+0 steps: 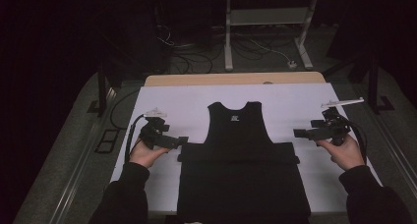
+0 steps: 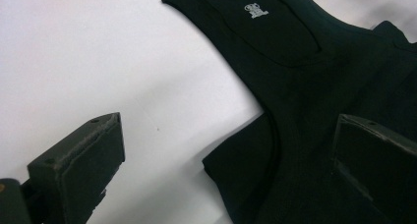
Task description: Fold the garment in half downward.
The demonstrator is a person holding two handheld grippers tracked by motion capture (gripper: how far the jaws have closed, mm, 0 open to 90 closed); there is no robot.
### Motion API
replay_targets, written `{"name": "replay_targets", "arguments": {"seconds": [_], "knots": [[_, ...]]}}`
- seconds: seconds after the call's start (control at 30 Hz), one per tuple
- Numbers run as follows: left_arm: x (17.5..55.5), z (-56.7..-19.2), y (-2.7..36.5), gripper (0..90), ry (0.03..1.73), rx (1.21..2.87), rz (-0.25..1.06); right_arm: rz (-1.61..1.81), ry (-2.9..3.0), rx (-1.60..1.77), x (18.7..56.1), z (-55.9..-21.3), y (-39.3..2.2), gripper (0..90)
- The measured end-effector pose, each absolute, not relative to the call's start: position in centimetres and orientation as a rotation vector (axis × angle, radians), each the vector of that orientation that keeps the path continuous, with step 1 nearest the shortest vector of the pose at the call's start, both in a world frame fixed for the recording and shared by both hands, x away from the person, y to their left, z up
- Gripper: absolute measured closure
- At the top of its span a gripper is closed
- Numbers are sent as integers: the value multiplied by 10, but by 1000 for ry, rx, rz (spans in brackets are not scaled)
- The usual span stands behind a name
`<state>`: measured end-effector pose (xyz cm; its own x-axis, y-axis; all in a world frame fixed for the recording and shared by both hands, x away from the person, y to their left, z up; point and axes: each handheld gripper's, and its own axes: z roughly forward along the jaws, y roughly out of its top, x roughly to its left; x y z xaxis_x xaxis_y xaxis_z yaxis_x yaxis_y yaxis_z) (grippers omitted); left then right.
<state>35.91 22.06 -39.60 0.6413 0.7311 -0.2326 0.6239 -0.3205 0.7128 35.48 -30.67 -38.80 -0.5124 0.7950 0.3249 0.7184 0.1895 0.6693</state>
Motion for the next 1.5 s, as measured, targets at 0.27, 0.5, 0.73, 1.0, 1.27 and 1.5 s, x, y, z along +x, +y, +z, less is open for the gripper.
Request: {"name": "replay_targets", "arguments": {"seconds": [0.27,0.5,0.73,1.0,1.27,1.5], "knots": [[364,-389,218,0,1038,2060,178,1228,2366,1466,361,-382,-300,0],[370,-388,213,0,1027,2068,171,1217,2387,1440,367,-378,-294,0],[374,-386,208,0,1019,2082,169,1212,2396,1422,373,-375,-289,0],[384,-381,198,0,996,2106,166,1196,2404,1411,383,-370,-282,0],[391,-376,189,0,977,2105,156,1182,2419,1381,390,-369,-273,0],[398,-374,183,0,972,2107,145,1209,2407,1373,394,-367,-269,0]]}}
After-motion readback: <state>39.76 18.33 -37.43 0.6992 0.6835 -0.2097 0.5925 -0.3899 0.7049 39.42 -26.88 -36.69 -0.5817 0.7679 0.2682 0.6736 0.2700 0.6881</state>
